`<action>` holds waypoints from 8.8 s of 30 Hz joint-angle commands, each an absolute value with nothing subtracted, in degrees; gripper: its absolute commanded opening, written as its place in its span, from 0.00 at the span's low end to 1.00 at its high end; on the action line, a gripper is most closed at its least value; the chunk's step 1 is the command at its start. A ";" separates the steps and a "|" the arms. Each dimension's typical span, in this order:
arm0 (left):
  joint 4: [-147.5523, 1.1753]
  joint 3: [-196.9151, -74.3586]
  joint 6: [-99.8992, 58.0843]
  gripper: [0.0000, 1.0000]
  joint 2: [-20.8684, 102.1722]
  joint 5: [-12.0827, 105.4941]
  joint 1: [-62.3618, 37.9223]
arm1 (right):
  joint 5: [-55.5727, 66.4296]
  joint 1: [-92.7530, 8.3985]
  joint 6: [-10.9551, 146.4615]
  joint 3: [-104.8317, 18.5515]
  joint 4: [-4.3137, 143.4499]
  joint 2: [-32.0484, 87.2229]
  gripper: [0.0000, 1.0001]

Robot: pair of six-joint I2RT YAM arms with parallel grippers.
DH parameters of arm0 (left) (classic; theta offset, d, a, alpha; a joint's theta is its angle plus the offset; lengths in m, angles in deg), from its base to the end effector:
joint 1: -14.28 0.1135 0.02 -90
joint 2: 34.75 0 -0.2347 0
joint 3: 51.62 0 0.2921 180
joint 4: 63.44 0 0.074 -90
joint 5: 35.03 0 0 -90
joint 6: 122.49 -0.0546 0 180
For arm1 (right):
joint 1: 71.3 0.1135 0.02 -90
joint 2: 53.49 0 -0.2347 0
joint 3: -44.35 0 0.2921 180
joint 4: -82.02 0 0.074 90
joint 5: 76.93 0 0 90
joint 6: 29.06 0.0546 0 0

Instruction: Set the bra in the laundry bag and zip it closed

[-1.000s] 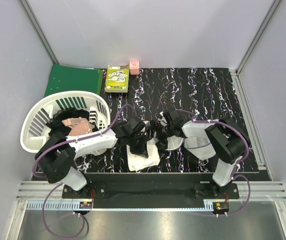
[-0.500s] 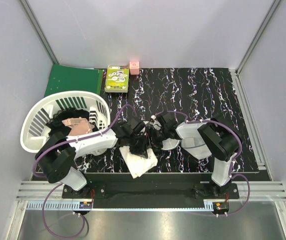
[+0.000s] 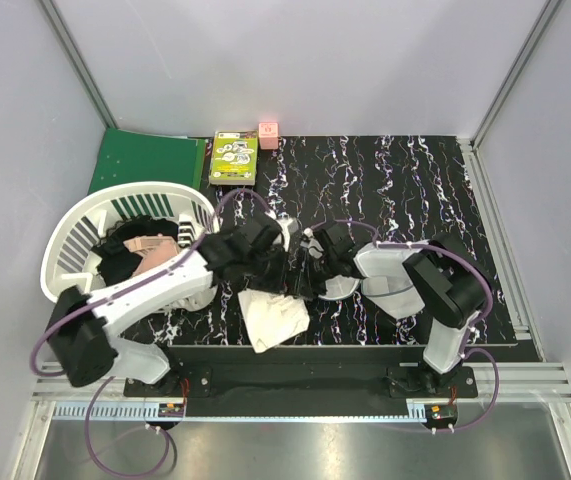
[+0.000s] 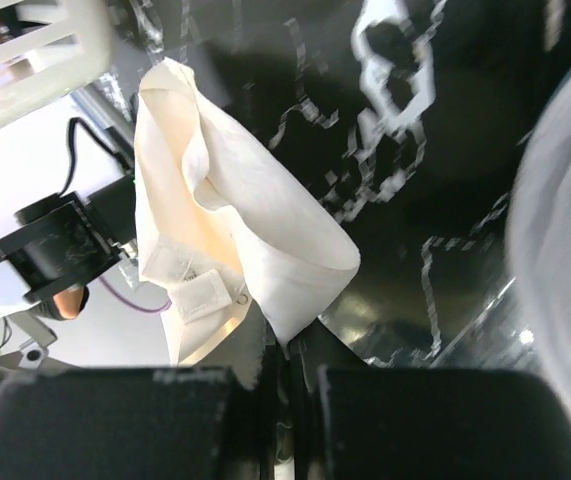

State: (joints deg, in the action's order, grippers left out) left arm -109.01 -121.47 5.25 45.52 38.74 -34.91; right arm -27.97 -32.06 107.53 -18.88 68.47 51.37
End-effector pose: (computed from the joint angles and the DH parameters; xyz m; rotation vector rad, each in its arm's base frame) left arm 0.2096 -0.2660 0.1872 0.3966 2.7448 -0.8696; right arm 0.2595 0.2582 0.0517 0.1468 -2.7830 -1.3497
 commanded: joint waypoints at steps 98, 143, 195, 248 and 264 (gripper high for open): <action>-123.72 -161.55 2.93 0.00 57.53 40.63 -34.23 | 10.08 -50.48 92.67 -40.63 14.79 36.34 0.00; -113.62 -154.62 -1.99 0.00 50.95 47.58 -39.07 | 2.51 -41.25 94.42 -38.96 21.56 38.27 0.00; -85.58 -120.69 2.05 0.00 27.21 42.49 -27.65 | -14.52 -40.01 98.47 -27.63 42.39 30.62 0.83; -88.30 -118.93 2.32 0.00 27.56 38.79 -23.78 | -15.50 -40.19 110.51 -12.77 67.61 40.38 0.09; -112.99 -131.57 -1.02 0.44 26.95 54.58 -22.98 | -11.45 -40.19 107.70 -12.94 54.17 28.86 0.00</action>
State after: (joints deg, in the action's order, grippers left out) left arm -106.93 -125.64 0.81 29.08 46.76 -22.71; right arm -13.17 -40.72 109.10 -11.36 57.15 31.83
